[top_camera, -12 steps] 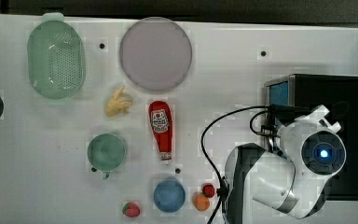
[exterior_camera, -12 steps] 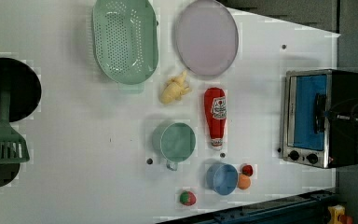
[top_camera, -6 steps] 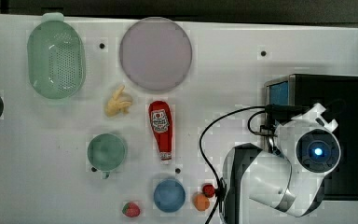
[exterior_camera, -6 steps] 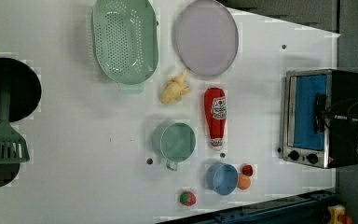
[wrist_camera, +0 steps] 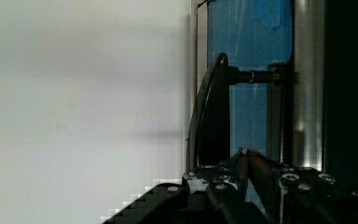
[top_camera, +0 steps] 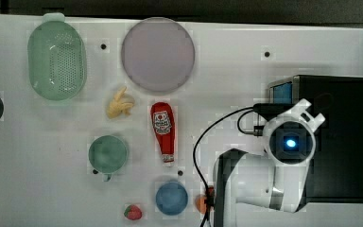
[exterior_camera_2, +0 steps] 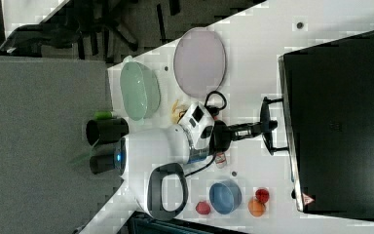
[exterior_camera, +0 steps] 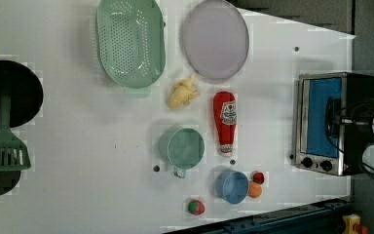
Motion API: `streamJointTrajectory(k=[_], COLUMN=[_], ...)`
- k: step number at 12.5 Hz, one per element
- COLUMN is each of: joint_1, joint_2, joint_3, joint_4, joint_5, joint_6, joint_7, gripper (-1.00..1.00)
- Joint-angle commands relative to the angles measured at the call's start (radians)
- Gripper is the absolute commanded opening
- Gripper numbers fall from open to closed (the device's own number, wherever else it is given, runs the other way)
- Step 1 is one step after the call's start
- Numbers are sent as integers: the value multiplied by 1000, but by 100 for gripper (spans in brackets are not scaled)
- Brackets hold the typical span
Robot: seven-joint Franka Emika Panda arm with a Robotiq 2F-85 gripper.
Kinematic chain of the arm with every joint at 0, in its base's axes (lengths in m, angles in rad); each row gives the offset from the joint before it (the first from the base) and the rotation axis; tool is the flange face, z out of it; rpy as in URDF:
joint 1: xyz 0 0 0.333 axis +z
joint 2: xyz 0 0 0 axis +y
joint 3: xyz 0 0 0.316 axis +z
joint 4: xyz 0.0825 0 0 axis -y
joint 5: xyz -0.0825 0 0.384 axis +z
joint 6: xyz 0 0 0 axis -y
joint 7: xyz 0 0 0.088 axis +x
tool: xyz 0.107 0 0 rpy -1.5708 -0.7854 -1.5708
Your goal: Flap open oven.
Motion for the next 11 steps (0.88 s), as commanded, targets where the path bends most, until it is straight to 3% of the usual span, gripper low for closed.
streamJointTrajectory(k=[1, 6, 11], joint_1=[51, 71, 131], joint_2=[17, 117, 273], joint_3=[75, 165, 222], joint_4=[-38, -34, 25], joint_5=[-95, -267, -489], joint_6=[-36, -50, -116], joint_7=[210, 479, 792], gripper=[-65, -65, -65])
